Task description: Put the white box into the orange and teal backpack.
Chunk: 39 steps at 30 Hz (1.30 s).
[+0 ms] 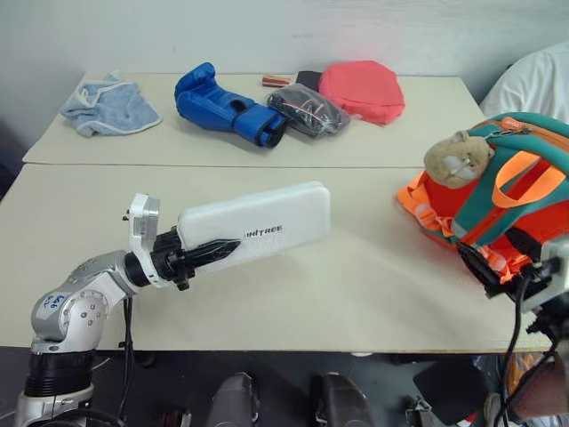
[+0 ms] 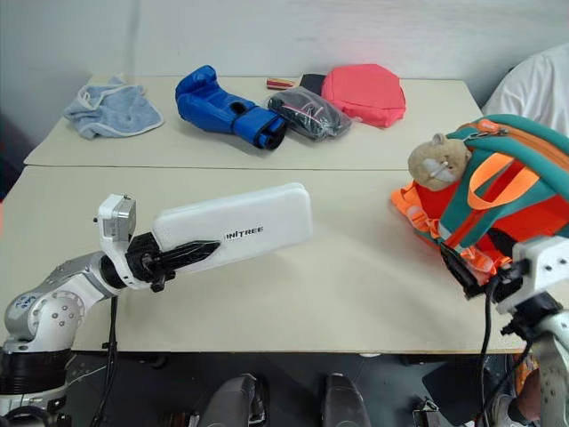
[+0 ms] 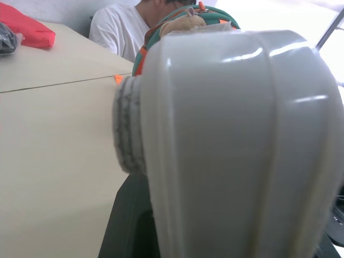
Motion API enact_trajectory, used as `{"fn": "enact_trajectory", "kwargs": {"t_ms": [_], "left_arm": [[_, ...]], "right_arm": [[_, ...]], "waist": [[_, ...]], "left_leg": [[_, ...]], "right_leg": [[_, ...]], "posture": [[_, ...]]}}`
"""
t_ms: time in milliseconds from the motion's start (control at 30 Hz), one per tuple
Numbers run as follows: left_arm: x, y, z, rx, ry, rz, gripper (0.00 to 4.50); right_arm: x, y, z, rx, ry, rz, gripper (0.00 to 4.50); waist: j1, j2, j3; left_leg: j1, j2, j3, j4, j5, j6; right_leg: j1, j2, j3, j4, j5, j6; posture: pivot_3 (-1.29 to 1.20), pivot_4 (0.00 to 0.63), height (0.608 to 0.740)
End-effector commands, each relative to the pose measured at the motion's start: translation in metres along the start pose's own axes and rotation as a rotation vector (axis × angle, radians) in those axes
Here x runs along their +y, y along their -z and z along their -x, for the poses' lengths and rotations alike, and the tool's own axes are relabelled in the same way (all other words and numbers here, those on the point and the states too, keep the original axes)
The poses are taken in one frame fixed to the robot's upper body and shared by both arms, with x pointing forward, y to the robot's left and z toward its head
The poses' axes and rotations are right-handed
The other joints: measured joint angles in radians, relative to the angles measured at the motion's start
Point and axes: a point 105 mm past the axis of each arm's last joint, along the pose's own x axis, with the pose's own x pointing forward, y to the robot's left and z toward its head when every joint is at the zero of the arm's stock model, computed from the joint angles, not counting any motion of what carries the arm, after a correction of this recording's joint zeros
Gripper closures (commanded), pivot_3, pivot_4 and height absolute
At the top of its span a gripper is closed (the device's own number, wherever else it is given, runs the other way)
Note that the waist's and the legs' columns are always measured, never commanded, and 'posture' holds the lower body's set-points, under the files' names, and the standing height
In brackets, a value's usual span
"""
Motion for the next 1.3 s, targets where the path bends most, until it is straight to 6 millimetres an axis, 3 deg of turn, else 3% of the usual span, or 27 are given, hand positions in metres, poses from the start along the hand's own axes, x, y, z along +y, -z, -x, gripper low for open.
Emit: {"fn": "enact_trajectory", "kwargs": {"t_ms": [33,67,167,300,500,567,667,733,833,1000,1133,1233,1300], "left_arm": [[-0.014,-0.010,0.005,0.001,0.029,-0.042,3.28],[-0.015,-0.009,0.006,0.005,0.025,-0.040,3.28],[-0.017,-0.011,0.016,-0.034,-0.036,-0.015,3.28],[-0.012,-0.015,0.026,-0.098,-0.110,0.025,3.28],[0.030,-0.024,0.067,-0.300,-0.420,0.052,3.28],[0.041,-0.022,0.086,-0.356,-0.521,0.065,3.28],[0.047,-0.022,0.109,-0.396,-0.616,0.055,3.28],[0.048,-0.026,0.119,-0.414,-0.643,0.046,3.28],[0.042,-0.037,0.124,-0.415,-0.627,0.022,3.28],[0.025,-0.047,0.123,-0.379,-0.581,-0.032,3.28],[0.000,-0.054,0.107,-0.351,-0.482,-0.082,3.28],[-0.025,-0.073,0.099,-0.400,-0.398,-0.090,3.28],[-0.043,-0.076,0.088,-0.343,-0.312,-0.096,3.28]], "right_arm": [[-0.007,-0.006,-0.031,-0.037,0.016,-0.019,0.02],[-0.006,-0.008,-0.037,-0.045,0.015,-0.023,0.02],[0.012,-0.011,-0.065,-0.072,-0.073,-0.017,0.62],[0.036,-0.021,-0.085,-0.133,-0.189,-0.030,1.97],[0.115,-0.054,-0.111,-0.278,-0.544,-0.078,3.99],[0.151,-0.065,-0.111,-0.316,-0.704,-0.116,4.47],[0.201,-0.086,-0.095,-0.365,-0.955,-0.191,4.47],[0.223,-0.090,-0.076,-0.332,-1.115,-0.214,4.47],[0.229,-0.088,-0.049,-0.232,-1.275,-0.212,4.47],[0.204,-0.084,-0.014,-0.053,-1.367,-0.222,4.47],[0.184,-0.079,-0.021,0.005,-1.256,-0.203,4.47],[0.181,-0.075,-0.029,0.005,-1.211,-0.202,4.47],[0.184,-0.072,-0.031,0.008,-1.208,-0.203,4.47]], "waist": [[-0.005,0.001,0.000],[-0.005,0.001,0.000],[-0.008,0.001,0.000],[-0.014,0.001,0.000],[-0.028,0.001,0.000],[-0.033,0.001,0.000],[-0.038,0.001,0.000],[-0.040,0.001,0.000],[-0.032,0.000,0.000],[-0.016,-0.002,0.000],[-0.021,-0.003,0.000],[-0.026,-0.003,0.000],[-0.027,-0.003,0.000]], "left_leg": [[0.000,0.000,0.000,0.001,0.000,0.000],[0.000,-0.001,0.002,0.001,0.000,0.001],[0.000,0.000,0.001,0.000,0.000,0.001],[-0.001,0.000,0.000,0.000,0.001,0.001],[0.000,0.000,0.000,0.001,0.001,0.001],[0.000,0.001,0.000,-0.001,0.001,0.000],[-0.001,0.002,0.000,-0.001,0.000,-0.001],[-0.002,0.002,0.000,-0.001,0.000,0.000],[-0.002,0.001,-0.002,0.000,-0.001,0.001],[-0.003,-0.002,-0.005,0.001,-0.005,0.005],[-0.003,-0.001,-0.006,0.000,-0.006,0.005],[-0.002,0.000,-0.006,-0.001,-0.005,0.002],[-0.003,0.001,-0.006,-0.001,-0.005,0.002]], "right_leg": [[0.000,0.000,0.000,0.000,0.000,0.000],[-0.001,-0.001,0.001,0.002,0.000,0.000],[-0.001,-0.001,0.001,0.001,0.000,0.000],[-0.001,-0.001,0.000,0.001,0.000,0.000],[-0.002,-0.001,0.000,0.005,0.000,0.000],[-0.002,0.000,0.000,0.006,0.000,0.000],[-0.003,0.001,-0.001,0.006,0.000,0.000],[-0.003,0.001,-0.001,0.006,0.000,0.000],[-0.003,-0.001,-0.002,0.006,0.000,0.000],[0.000,-0.005,-0.004,-0.001,0.000,0.000],[0.002,-0.005,-0.004,-0.005,0.000,0.001],[0.001,-0.004,-0.005,-0.005,0.000,0.000],[0.001,-0.003,-0.004,-0.004,0.000,0.000]], "posture": [[0.00,0.150,0.740],[0.00,0.150,0.740],[0.00,0.150,0.740],[0.00,0.150,0.740],[0.00,0.150,0.740],[0.00,0.150,0.740],[0.00,0.150,0.740],[0.00,0.150,0.740],[0.00,0.150,0.740],[0.00,0.150,0.740],[0.00,0.150,0.740],[0.00,0.150,0.740],[0.00,0.150,0.740]]}}
